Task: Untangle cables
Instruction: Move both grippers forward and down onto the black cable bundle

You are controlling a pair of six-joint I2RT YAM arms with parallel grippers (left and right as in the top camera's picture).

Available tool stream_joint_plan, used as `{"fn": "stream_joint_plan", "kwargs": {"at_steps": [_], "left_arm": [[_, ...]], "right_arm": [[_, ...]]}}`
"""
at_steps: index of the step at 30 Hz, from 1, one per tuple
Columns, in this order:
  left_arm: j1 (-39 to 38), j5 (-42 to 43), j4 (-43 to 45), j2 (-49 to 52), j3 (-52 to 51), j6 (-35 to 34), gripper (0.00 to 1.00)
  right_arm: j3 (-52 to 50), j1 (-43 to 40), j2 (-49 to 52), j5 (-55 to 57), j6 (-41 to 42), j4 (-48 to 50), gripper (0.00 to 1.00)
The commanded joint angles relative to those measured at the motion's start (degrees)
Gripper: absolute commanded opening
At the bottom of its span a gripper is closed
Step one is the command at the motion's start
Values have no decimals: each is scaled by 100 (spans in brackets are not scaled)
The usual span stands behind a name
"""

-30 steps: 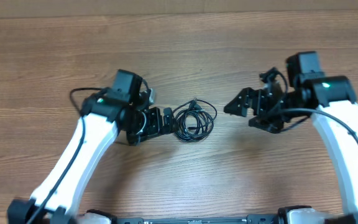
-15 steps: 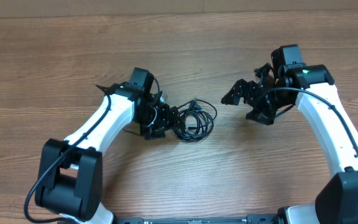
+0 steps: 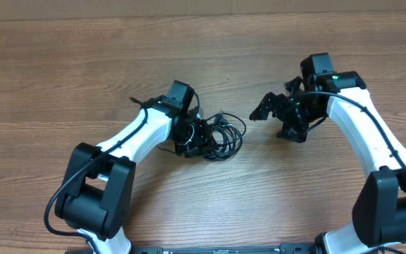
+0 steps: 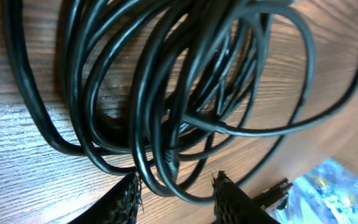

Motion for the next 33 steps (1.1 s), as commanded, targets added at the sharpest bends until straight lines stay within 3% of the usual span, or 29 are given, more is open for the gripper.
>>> {"fn": "stream_joint_plan", "kwargs": {"at_steps": [1, 4, 8, 16, 26, 33], "left_arm": [[-9, -284, 20, 98, 105, -376, 40], [-9, -262, 11, 98, 105, -378, 36], [11, -52, 13, 98, 107, -363, 4], [157, 608, -481, 20, 702, 341, 4], [103, -890, -2194, -625, 2481, 481, 4], [81, -549, -2256, -723, 2588, 629, 4]], "right_arm": [[-39, 24, 2, 52, 22, 20, 94], [-39, 22, 2, 52, 22, 20, 94], [-42, 24, 2, 52, 22, 20, 94], [-205, 22, 2, 55, -24, 17, 95], [-286, 24, 2, -127, -173, -48, 95], [-286, 39, 2, -1161, -914, -70, 95]]}}
